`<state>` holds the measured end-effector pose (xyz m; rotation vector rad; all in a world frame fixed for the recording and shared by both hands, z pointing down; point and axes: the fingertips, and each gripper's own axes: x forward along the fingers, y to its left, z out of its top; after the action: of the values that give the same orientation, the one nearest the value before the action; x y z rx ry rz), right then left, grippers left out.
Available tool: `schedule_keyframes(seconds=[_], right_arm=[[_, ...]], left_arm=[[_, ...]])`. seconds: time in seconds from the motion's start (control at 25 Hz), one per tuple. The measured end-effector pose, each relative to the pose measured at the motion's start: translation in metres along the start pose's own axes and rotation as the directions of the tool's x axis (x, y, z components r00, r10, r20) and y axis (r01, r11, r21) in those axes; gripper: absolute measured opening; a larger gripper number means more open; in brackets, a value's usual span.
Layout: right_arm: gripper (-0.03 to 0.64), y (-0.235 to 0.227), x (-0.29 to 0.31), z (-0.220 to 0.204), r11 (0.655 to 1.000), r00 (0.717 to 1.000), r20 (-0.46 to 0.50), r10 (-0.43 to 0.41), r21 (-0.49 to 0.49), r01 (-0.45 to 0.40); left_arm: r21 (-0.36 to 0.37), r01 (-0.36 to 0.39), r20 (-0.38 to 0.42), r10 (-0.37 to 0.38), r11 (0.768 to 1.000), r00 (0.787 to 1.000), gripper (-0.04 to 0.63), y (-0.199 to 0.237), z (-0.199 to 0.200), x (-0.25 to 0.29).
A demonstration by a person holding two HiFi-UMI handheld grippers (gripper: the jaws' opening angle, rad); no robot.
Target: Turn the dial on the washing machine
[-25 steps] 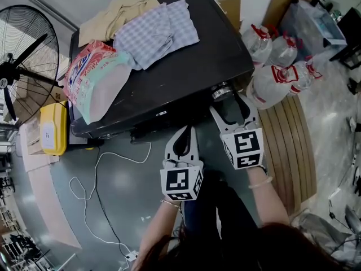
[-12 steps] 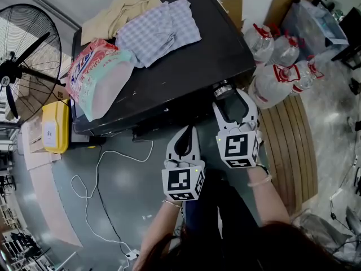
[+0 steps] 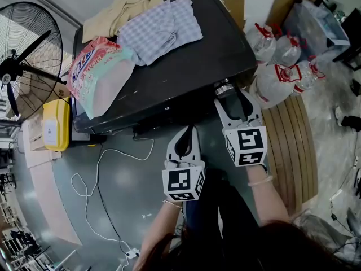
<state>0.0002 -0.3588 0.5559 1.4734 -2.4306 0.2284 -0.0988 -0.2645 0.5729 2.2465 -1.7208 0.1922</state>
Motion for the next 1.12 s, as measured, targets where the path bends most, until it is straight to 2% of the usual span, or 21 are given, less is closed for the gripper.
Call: schedule_keyframes(seconds=[0.12, 0.32, 0.4, 0.56, 0.8, 1.0, 1.12], right_arm=[[0.281, -0.002, -0.001, 0.0, 0.995, 1.0, 0.01, 0.012, 0.099, -0.013], [0.282, -0.002, -0.001, 0.001, 0.996, 1.0, 0.01, 0.011, 0.086, -0.012], [0.282, -0.001, 0.0, 0.001, 0.998, 1.0, 0.004, 0.009, 0.058, -0.01], [0.308, 0.001, 0.0, 0.0, 0.998, 1.0, -0.025, -0.01, -0.067, 0.009], [0.308, 0.008, 0.002, -0.003, 0.973, 0.999, -0.046, -0.029, -0.231, 0.018], [0.279, 0.006, 0.001, -0.002, 0.973, 0.998, -0.044, -0.044, -0.228, 0.033], [0.284, 0.004, 0.001, -0.002, 0.985, 0.999, -0.042, -0.033, -0.171, 0.025]], left_arm=[[0.0, 0.002, -0.002, -0.002, 1.0, 1.0, 0.017, -0.002, 0.0, 0.0], [0.001, 0.003, -0.002, -0.003, 1.0, 1.0, 0.017, -0.004, 0.001, -0.001], [0.003, 0.003, -0.002, -0.003, 1.0, 1.0, 0.017, -0.004, 0.002, -0.001], [0.011, 0.008, -0.002, -0.007, 1.0, 1.0, 0.017, -0.006, 0.0, -0.002], [0.01, 0.009, -0.01, -0.009, 1.0, 1.0, 0.017, -0.007, -0.004, -0.003], [0.007, 0.01, -0.012, -0.01, 1.0, 1.0, 0.017, -0.007, -0.004, -0.003], [0.006, 0.009, -0.014, -0.009, 1.0, 1.0, 0.017, -0.007, -0.005, -0.003]])
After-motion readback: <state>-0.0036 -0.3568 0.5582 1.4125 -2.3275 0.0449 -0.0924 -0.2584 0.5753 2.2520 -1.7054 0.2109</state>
